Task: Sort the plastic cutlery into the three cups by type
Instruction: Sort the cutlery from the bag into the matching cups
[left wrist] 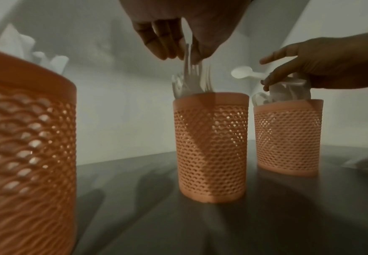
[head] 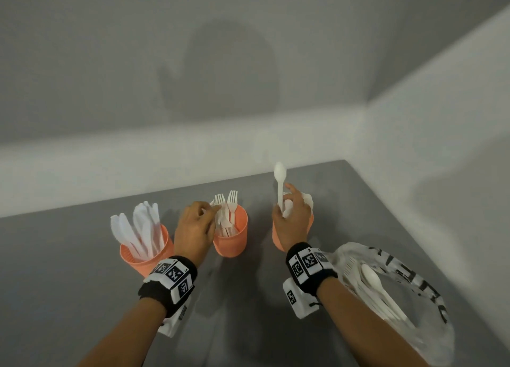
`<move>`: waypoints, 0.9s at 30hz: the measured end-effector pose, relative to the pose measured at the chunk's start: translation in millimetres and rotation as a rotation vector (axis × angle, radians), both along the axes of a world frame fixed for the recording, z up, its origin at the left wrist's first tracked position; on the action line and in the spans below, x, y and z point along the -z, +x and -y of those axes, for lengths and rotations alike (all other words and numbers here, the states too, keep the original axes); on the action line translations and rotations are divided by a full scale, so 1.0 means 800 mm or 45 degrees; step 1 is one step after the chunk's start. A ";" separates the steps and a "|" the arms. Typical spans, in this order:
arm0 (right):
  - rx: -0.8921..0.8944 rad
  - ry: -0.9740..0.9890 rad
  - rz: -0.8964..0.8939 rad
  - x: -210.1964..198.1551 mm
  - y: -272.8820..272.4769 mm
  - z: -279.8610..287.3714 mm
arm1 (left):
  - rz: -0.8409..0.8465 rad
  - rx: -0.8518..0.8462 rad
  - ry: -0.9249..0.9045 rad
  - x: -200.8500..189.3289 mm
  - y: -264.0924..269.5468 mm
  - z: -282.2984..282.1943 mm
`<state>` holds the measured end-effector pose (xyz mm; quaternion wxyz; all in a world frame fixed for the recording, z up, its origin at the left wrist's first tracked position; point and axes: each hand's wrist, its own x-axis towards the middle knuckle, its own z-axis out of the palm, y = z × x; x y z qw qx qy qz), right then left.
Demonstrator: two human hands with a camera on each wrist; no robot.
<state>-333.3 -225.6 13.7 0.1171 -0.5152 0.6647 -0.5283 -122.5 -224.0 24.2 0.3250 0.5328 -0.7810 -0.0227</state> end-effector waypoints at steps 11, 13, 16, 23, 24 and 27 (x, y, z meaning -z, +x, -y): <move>0.056 0.099 -0.121 0.004 -0.008 0.007 | -0.012 -0.015 0.104 -0.008 -0.022 -0.005; 0.057 0.113 -0.157 0.001 -0.009 0.007 | -0.056 -0.011 0.079 -0.015 -0.025 -0.005; 0.069 0.108 -0.135 -0.006 -0.009 0.006 | -0.167 -0.014 0.032 -0.025 -0.031 -0.004; 0.034 -0.040 0.330 -0.008 -0.002 0.007 | -0.323 -0.064 -0.008 -0.043 -0.043 -0.004; 0.033 -0.049 0.324 -0.008 -0.002 0.005 | -0.303 -0.080 0.017 -0.041 -0.040 -0.002; 0.020 -0.029 0.295 -0.007 -0.002 0.004 | -0.167 -0.101 0.153 -0.028 -0.035 0.001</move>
